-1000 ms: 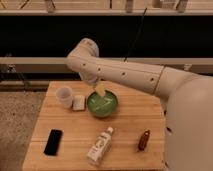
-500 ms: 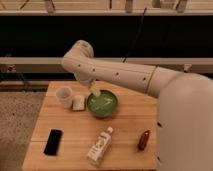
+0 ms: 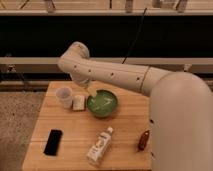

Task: Place the ceramic cup in the ceramic bowl

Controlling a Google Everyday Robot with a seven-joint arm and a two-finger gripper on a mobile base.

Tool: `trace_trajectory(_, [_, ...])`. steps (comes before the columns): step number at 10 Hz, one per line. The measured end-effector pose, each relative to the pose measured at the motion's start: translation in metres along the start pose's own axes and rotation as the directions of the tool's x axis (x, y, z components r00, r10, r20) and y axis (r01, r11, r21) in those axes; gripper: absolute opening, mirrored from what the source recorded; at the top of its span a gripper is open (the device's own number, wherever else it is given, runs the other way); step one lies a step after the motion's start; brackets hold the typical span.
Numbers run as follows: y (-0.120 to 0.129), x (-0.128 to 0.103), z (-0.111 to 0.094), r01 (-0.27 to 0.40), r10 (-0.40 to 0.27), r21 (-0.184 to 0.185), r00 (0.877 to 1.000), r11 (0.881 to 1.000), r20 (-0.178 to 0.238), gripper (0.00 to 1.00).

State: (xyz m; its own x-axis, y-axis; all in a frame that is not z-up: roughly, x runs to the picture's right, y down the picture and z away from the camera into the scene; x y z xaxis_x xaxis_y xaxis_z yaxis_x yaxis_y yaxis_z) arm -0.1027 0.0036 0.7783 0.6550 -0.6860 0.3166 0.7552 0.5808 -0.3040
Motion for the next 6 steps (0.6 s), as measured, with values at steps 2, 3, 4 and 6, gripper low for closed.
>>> trace_trajectory(2, [-0.011,-0.011,0.013,0.03,-0.03,0.002,0.999,1.0,0.013,0.8])
trace_trajectory(3, [-0.013,-0.011,0.014,0.038,-0.038,0.001,0.999,0.999,0.017,0.8])
trace_trajectory(4, [-0.014,-0.011,0.016,0.047,-0.047,-0.008,0.999,0.999,0.02,0.8])
trace_trajectory(6, [-0.024,-0.019,0.022,0.074,-0.074,-0.012,0.996,0.997,0.041,0.8])
